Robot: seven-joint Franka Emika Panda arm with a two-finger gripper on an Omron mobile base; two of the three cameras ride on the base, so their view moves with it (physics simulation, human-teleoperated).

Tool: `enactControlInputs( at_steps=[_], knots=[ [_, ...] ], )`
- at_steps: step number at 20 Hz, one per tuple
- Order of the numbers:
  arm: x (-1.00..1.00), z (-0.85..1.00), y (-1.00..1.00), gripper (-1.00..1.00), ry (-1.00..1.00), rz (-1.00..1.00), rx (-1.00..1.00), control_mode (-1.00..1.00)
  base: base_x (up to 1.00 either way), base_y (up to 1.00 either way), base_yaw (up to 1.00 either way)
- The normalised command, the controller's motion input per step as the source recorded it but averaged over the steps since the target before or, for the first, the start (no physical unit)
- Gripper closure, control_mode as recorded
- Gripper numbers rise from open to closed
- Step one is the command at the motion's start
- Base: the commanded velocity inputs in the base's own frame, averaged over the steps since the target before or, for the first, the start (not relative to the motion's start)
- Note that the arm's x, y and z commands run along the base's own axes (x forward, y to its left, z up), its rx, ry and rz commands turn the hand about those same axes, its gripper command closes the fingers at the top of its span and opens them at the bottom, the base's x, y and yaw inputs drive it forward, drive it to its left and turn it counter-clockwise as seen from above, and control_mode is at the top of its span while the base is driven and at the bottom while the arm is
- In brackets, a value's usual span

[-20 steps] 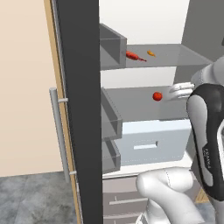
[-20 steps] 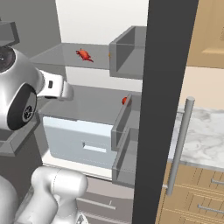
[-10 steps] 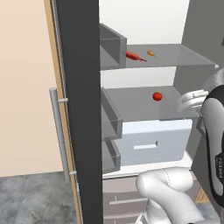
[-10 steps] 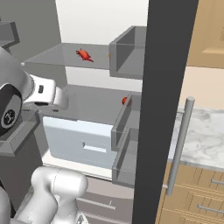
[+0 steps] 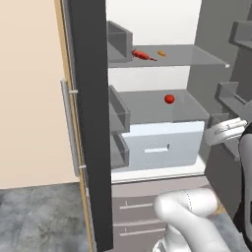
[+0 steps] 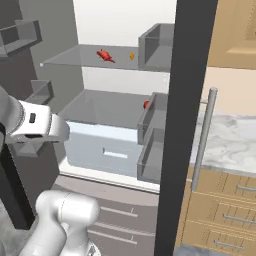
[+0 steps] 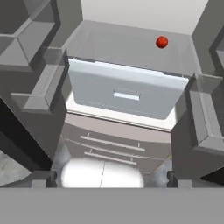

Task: Transport the fish and cucumber to the fridge. Place the fish on the rack containing meat and place the cucumber on the rack containing the vegetable, ensuring meats and vegetables are on different racks.

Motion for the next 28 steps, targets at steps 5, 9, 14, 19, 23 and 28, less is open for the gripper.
enactControlInputs(
  at_steps=[5, 9, 14, 19, 23, 28],
  knots=[
    [0.00, 0.00, 0.00, -1.00, 0.00, 0.00, 0.00, 1.00, -1.00, 0.41, 0.01],
    [0.00, 0.00, 0.00, -1.00, 0.00, 0.00, 0.00, 1.00, -0.75, 1.00, 0.39],
    [0.00, 0.00, 0.00, -1.00, 0.00, 0.00, 0.00, 1.00, 0.00, 0.26, 0.96],
    [0.00, 0.00, 0.00, -1.00, 0.00, 0.00, 0.00, 1.00, 0.00, 0.00, 1.00],
    [0.00, 0.00, 0.00, -1.00, 0.00, 0.00, 0.00, 1.00, 0.00, 0.00, 1.00],
    [0.00, 0.00, 0.00, -1.00, 0.00, 0.00, 0.00, 1.00, 0.40, 0.35, 0.78]
  ],
)
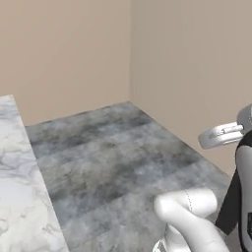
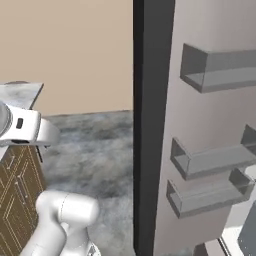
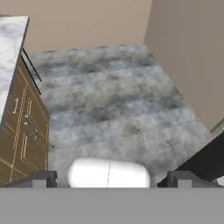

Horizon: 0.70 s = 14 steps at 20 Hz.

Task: Transport the fish and cucumber to the fridge. Place the fish on the rack containing meat and place the cucumber on the rack containing the vegetable, ensuring meats and vegetables are on different racks.

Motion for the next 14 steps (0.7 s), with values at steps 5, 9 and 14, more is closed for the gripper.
enactControlInputs(
  at_steps=[5, 9, 14],
  knots=[
    [0.00, 0.00, 0.00, -1.00, 0.00, 0.00, 0.00, 1.00, 1.00, 0.45, 0.04],
    [0.00, 0.00, 0.00, -1.00, 0.00, 0.00, 0.00, 1.00, 1.00, 1.00, -0.11],
    [0.00, 0.00, 0.00, -1.00, 0.00, 0.00, 0.00, 1.00, 1.00, 0.89, -0.07]
  ],
)
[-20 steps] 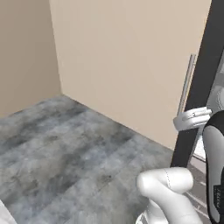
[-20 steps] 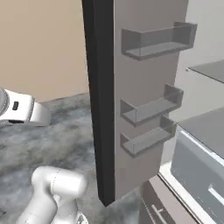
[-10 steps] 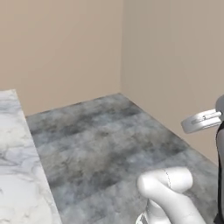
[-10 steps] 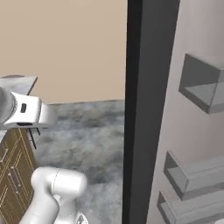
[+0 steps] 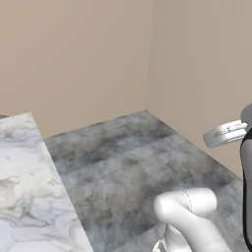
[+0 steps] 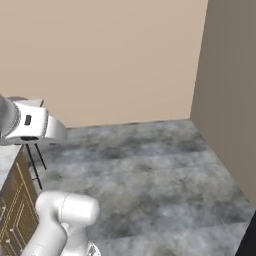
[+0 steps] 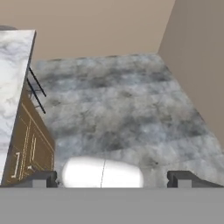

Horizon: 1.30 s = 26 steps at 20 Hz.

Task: Transport the fish and cucumber to the fridge. Place the fish on the rack containing meat and place the cucumber on the rack containing the vegetable, ensuring meats and vegetables are on different racks.

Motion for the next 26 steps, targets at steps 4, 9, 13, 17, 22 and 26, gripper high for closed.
enactControlInputs(
  at_steps=[4, 9, 13, 17, 22, 26],
  knots=[
    [0.00, 0.00, 0.00, -1.00, 0.00, 0.00, 0.00, 1.00, 1.00, -0.02, 0.08],
    [0.00, 0.00, 0.00, -1.00, 0.00, 0.00, 0.00, 1.00, 1.00, 0.00, 0.10],
    [0.00, 0.00, 0.00, -1.00, 0.00, 0.00, 0.00, 1.00, 1.00, 0.00, 0.08],
    [0.00, 0.00, 0.00, -1.00, 0.00, 0.00, 0.00, 1.00, 1.00, 0.00, 0.14],
    [0.00, 0.00, 0.00, -1.00, 0.00, 0.00, 0.00, 1.00, 1.00, -0.01, 0.30],
    [0.00, 0.00, 0.00, -1.00, 0.00, 0.00, 0.00, 1.00, 1.00, -0.12, 0.61]
  ],
)
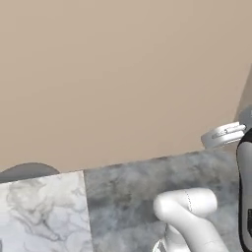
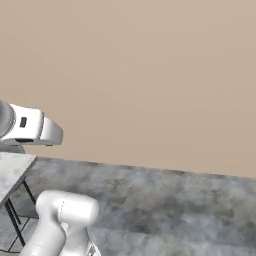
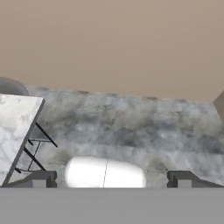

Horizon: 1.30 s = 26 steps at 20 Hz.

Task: Transport the fish and cucumber to the fridge. Place the fish on the rack containing meat and place the cucumber on the rack containing the vegetable, ensuring meats and vegetables are on different racks.

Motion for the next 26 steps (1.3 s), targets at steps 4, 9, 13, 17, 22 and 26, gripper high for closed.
enactControlInputs(
  at_steps=[4, 9, 13, 17, 22, 26],
  knots=[
    [0.00, 0.00, 0.00, -1.00, 0.00, 0.00, 0.00, 1.00, 1.00, -0.20, 0.78],
    [0.00, 0.00, 0.00, -1.00, 0.00, 0.00, 0.00, 1.00, 0.93, -0.50, 0.67],
    [0.00, 0.00, 0.00, -1.00, 0.00, 0.00, 0.00, 1.00, 0.61, -1.00, 0.18],
    [0.00, 0.00, 0.00, -1.00, 0.00, 0.00, 0.00, 1.00, 0.57, -1.00, 0.24],
    [0.00, 0.00, 0.00, -1.00, 0.00, 0.00, 0.00, 1.00, 0.93, -0.64, 0.58],
    [0.00, 0.00, 0.00, -1.00, 0.00, 0.00, 0.00, 1.00, 1.00, -0.20, 0.76]
  ],
)
